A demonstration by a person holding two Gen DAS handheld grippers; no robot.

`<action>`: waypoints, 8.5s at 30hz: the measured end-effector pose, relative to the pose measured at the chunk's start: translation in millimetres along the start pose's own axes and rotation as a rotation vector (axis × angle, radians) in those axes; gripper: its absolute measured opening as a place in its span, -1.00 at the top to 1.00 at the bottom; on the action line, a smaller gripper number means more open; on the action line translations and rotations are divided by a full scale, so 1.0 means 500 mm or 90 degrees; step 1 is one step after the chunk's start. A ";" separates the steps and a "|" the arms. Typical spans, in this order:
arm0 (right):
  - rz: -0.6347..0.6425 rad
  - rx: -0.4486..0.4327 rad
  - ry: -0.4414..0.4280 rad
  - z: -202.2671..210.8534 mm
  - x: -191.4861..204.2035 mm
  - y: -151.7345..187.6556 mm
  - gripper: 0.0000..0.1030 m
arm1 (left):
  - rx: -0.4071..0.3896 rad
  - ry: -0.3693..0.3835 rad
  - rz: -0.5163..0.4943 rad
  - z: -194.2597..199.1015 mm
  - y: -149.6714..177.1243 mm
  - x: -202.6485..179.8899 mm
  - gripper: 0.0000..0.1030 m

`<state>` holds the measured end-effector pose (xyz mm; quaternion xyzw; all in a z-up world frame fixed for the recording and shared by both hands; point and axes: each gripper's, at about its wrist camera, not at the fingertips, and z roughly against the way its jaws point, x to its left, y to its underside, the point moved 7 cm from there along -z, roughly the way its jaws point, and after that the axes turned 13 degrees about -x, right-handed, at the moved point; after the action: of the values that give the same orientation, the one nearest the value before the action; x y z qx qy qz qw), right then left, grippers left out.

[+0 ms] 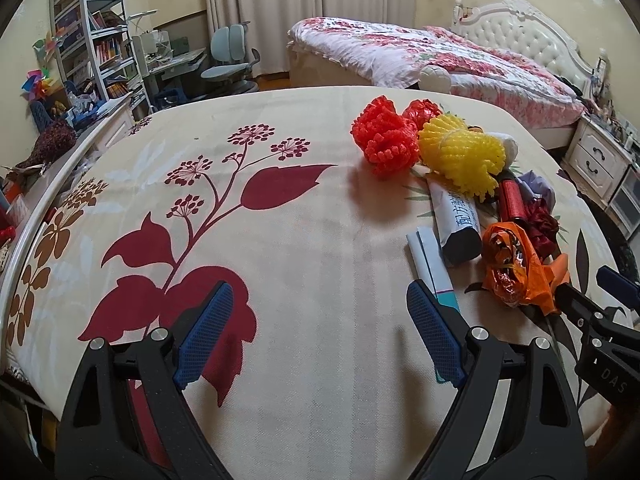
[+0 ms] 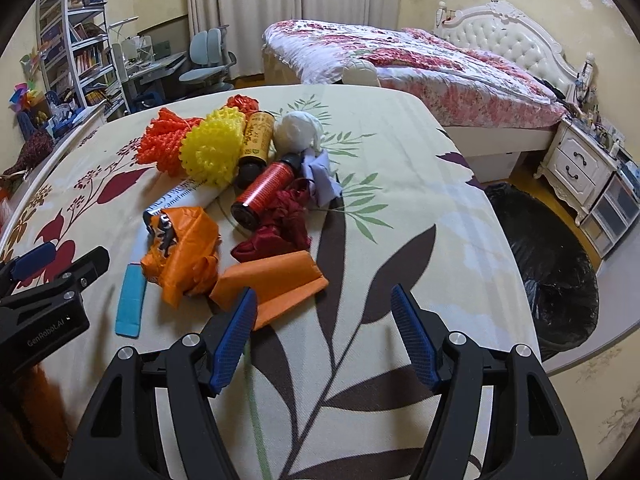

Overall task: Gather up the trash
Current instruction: 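Move the right tool over the orange paper and grasp it, then grasp the orange snack wrapper with the left tool while the right tool holds the paper, then carry both items over the black bin and open both tools to drop them, then return the right tool to the table and grasp the yellow foam net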

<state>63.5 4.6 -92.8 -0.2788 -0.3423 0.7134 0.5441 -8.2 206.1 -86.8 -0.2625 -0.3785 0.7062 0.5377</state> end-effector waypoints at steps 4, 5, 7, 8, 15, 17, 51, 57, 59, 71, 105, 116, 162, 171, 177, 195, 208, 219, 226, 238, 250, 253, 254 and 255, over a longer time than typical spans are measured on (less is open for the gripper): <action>-0.018 0.000 0.004 0.007 -0.019 0.003 -0.32 | 0.004 -0.001 -0.006 -0.002 0.004 -0.006 -0.68; -0.020 -0.005 0.002 0.007 -0.016 0.001 -0.32 | 0.004 -0.001 -0.005 -0.002 0.004 -0.006 -0.68; -0.024 -0.014 -0.002 0.008 -0.015 -0.011 -0.32 | 0.005 -0.002 -0.001 -0.002 0.003 -0.003 -0.68; -0.026 -0.018 -0.004 0.008 -0.011 -0.016 -0.32 | 0.005 -0.002 0.000 -0.002 0.003 -0.002 -0.68; -0.021 -0.018 -0.020 -0.024 0.027 -0.031 -0.37 | 0.006 -0.003 0.003 -0.001 0.005 0.000 -0.68; -0.017 -0.011 -0.022 -0.026 0.031 -0.022 -0.39 | 0.007 -0.004 0.006 -0.003 0.006 0.004 -0.68; -0.017 0.004 -0.007 -0.019 0.001 0.011 -0.25 | 0.016 0.005 0.002 0.000 0.014 -0.018 -0.68; -0.019 0.016 -0.038 -0.021 0.010 0.021 0.28 | 0.019 0.013 -0.002 0.002 0.016 -0.036 -0.68; -0.023 0.014 -0.045 -0.018 0.008 0.020 0.34 | 0.020 0.017 -0.002 0.003 0.016 -0.041 -0.68; -0.031 -0.003 -0.035 -0.009 -0.027 0.022 0.34 | 0.006 0.025 0.010 0.023 -0.005 -0.065 -0.68; -0.100 -0.024 -0.028 0.006 -0.119 0.031 0.34 | 0.020 0.089 -0.035 -0.007 -0.008 -0.209 -0.37; -0.103 -0.024 -0.030 0.005 -0.118 0.031 0.34 | 0.007 0.112 -0.028 0.008 -0.004 -0.203 0.07; -0.185 -0.087 0.151 0.003 -0.453 -0.037 0.34 | -0.060 0.263 -0.139 -0.029 -0.123 -0.562 0.07; -0.193 -0.055 0.193 -0.045 -0.525 -0.018 0.34 | -0.055 0.270 -0.182 -0.089 -0.121 -0.675 0.07; -0.208 -0.036 0.205 -0.070 -0.555 0.000 0.34 | -0.046 0.270 -0.207 -0.110 -0.114 -0.723 0.06; -0.232 -0.052 0.246 -0.030 -0.581 0.006 -0.18 | -0.076 0.238 -0.204 -0.089 -0.129 -0.695 -0.69; -0.220 -0.065 0.184 -0.003 -0.471 -0.012 -0.25 | -0.056 0.179 -0.160 -0.045 -0.118 -0.518 -0.69; -0.154 -0.084 0.081 -0.014 -0.295 -0.079 -0.25 | -0.064 0.098 -0.088 -0.030 -0.156 -0.297 -0.69; -0.090 -0.089 0.003 -0.037 -0.149 -0.128 -0.25 | -0.065 0.027 -0.044 -0.040 -0.168 -0.142 -0.69; -0.009 -0.095 -0.091 -0.071 0.049 -0.181 -0.25 | -0.041 -0.058 -0.002 -0.075 -0.149 0.040 -0.69; 0.058 -0.076 -0.118 -0.114 0.159 -0.181 -0.24 | -0.022 -0.072 0.026 -0.100 -0.125 0.095 -0.69; 0.062 -0.067 -0.124 -0.121 0.170 -0.173 -0.24 | -0.019 -0.070 0.030 -0.104 -0.119 0.099 -0.69; 0.061 -0.064 -0.126 -0.122 0.173 -0.172 -0.24 | -0.019 -0.069 0.031 -0.104 -0.118 0.101 -0.69; 0.060 -0.063 -0.128 -0.120 0.173 -0.172 -0.24 | -0.019 -0.069 0.032 -0.104 -0.116 0.102 -0.69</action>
<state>138.4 114.2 -63.5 -0.2481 -0.4166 0.7446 0.4587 50.6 276.0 -67.5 -0.2415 -0.4105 0.7271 0.4945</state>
